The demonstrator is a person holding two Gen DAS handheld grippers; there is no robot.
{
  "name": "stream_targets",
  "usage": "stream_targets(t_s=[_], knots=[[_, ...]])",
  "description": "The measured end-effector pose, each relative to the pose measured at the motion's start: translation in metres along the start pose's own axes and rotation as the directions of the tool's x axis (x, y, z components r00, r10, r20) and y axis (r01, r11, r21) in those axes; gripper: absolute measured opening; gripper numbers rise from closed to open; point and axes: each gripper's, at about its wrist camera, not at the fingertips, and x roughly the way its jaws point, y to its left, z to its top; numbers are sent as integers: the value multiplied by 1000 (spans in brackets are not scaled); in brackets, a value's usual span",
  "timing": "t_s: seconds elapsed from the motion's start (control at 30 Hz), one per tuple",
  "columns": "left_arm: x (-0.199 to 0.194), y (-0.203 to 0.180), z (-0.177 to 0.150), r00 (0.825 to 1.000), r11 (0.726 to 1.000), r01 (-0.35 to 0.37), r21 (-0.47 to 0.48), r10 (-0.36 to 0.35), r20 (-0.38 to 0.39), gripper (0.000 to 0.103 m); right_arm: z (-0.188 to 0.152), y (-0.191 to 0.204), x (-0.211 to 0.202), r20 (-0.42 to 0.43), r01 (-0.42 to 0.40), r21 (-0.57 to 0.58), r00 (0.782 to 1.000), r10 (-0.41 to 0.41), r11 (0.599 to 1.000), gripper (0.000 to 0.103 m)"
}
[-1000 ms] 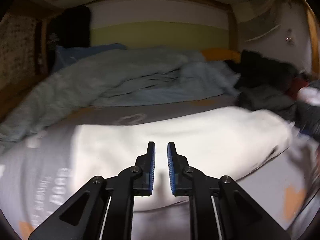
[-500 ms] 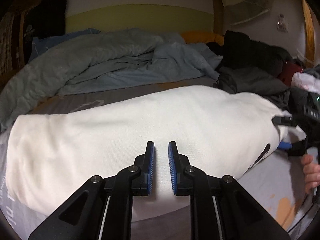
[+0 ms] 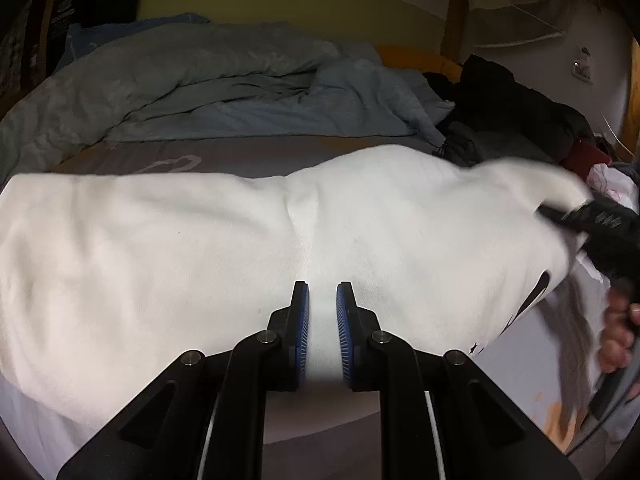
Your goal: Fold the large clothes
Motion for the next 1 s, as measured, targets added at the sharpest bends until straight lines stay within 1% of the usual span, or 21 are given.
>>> stream_targets(t_s=[0.07, 0.1, 0.13, 0.2, 0.27, 0.33, 0.4, 0.47, 0.5, 0.53, 0.6, 0.63, 0.7, 0.73, 0.77, 0.8, 0.83, 0.87, 0.9, 0.97, 1.0], knots=[[-1, 5, 1, 1000, 1000, 19, -23, -19, -9, 13, 10, 25, -22, 57, -3, -89, 998, 8, 996, 26], [-2, 11, 2, 999, 998, 48, -43, -49, -12, 13, 16, 40, -35, 81, -10, -123, 997, 20, 992, 26], [-3, 21, 2, 995, 992, 94, -84, -95, -12, 13, 21, 49, -41, 92, -17, -133, 995, 30, 991, 26], [-1, 33, 2, 989, 980, 137, -144, -143, -28, 12, 33, 76, -63, 119, -49, -153, 991, 68, 987, 26], [-2, 33, 0, 991, 985, 121, -124, -127, -35, 10, 39, 106, -75, 135, -73, -195, 986, 101, 978, 27], [-5, 31, -3, 996, 991, 85, -102, -88, -30, 7, 38, 153, -85, 170, -75, -288, 977, 128, 955, 26], [-16, 40, -2, 995, 989, 86, -121, -91, -34, 7, 27, 198, -96, 216, -50, -408, 965, 149, 911, 26], [-42, 61, 2, 995, 978, 101, -180, -99, 19, 7, 11, 245, -105, 274, 18, -532, 949, 153, 847, 26], [-63, 77, 5, 993, 973, 108, -205, -95, 69, 7, 5, 262, -107, 286, 36, -571, 945, 157, 820, 27], [-84, 92, 8, 989, 971, 107, -214, -82, 121, 7, -5, 283, -109, 291, 53, -620, 942, 167, 783, 27], [-121, 122, 10, 979, 967, 79, -241, -30, 200, 7, -22, 314, -105, 291, 83, -678, 943, 163, 730, 27], [-139, 141, 8, 973, 958, 80, -274, -15, 231, 8, -28, 325, -102, 293, 98, -692, 944, 154, 715, 27], [-163, 174, 1, 965, 933, 87, -350, 8, 261, 9, -50, 352, -88, 313, 159, -730, 942, 119, 664, 27], [-172, 187, -3, 963, 923, 61, -381, 46, 266, 9, -58, 359, -81, 318, 174, -743, 942, 111, 647, 27], [-184, 195, -8, 953, 921, -25, -389, 139, 269, 9, -71, 369, -73, 316, 181, -756, 943, 109, 629, 28], [-194, 197, -11, 929, 918, -134, -373, 248, 275, 9, -83, 379, -68, 298, 168, -768, 948, 112, 618, 28], [-202, 197, -13, 893, 902, -237, -361, 348, 284, 9, -96, 385, -66, 275, 150, -778, 954, 116, 610, 29], [-209, 198, -15, 868, 889, -288, -357, 400, 295, 11, -108, 391, -59, 235, 118, -790, 965, 120, 601, 29], [-216, 201, -18, 859, 887, -291, -358, 407, 310, 12, -123, 399, -48, 179, 77, -805, 977, 117, 588, 29], [-227, 210, -23, 867, 894, -243, -376, 374, 330, 15, -144, 411, -31, 89, 5, -819, 989, 118, 574, 29], [-231, 214, -26, 867, 891, -235, -388, 373, 331, 15, -155, 415, -28, 55, -35, -814, 989, 137, 579, 29]])
